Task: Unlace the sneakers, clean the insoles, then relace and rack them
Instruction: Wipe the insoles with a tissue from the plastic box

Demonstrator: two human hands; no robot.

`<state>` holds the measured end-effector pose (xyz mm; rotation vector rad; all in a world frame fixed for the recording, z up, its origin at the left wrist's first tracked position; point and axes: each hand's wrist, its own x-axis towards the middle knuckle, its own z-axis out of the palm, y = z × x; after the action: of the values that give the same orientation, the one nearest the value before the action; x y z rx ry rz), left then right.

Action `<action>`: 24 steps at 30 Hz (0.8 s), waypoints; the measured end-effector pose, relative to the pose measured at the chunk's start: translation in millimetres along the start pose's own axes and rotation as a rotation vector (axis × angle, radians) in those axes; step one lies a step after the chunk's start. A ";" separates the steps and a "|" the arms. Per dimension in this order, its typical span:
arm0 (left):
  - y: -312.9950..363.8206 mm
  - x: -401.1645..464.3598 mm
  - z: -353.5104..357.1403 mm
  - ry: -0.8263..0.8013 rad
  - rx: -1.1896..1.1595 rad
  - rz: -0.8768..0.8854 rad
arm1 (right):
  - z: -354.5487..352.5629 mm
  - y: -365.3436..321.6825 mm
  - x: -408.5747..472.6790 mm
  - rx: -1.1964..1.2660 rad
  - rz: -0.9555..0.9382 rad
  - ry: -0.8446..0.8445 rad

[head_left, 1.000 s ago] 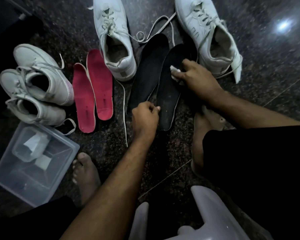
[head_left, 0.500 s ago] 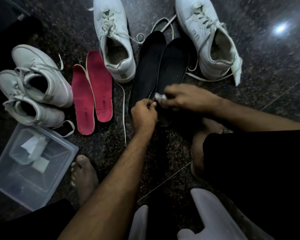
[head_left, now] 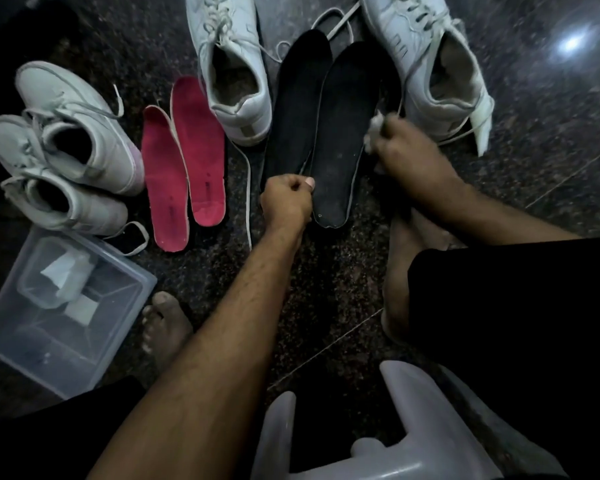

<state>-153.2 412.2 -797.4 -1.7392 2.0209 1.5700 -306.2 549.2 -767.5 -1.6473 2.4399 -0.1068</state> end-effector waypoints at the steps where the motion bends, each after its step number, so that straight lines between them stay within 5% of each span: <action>1: -0.8 0.5 -0.4 0.009 0.002 0.000 | -4.3 2.2 2.4 -0.017 0.064 0.032; 7: -1.7 -1.0 -4.9 -0.038 -0.053 -0.037 | -28.3 -36.6 -16.6 -0.017 -0.342 0.156; 20: 11.0 -15.1 -11.2 -0.202 -0.376 -0.099 | -9.5 -52.6 -5.7 0.247 -0.304 -0.162; 24: 13.0 -12.1 -13.6 -0.199 -0.397 -0.116 | -17.7 -20.7 4.9 0.160 -0.131 -0.035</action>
<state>-151.2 409.5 -775.3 -1.6881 1.5693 2.1172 -292.7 536.0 -747.3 -1.7205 2.2333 -0.2818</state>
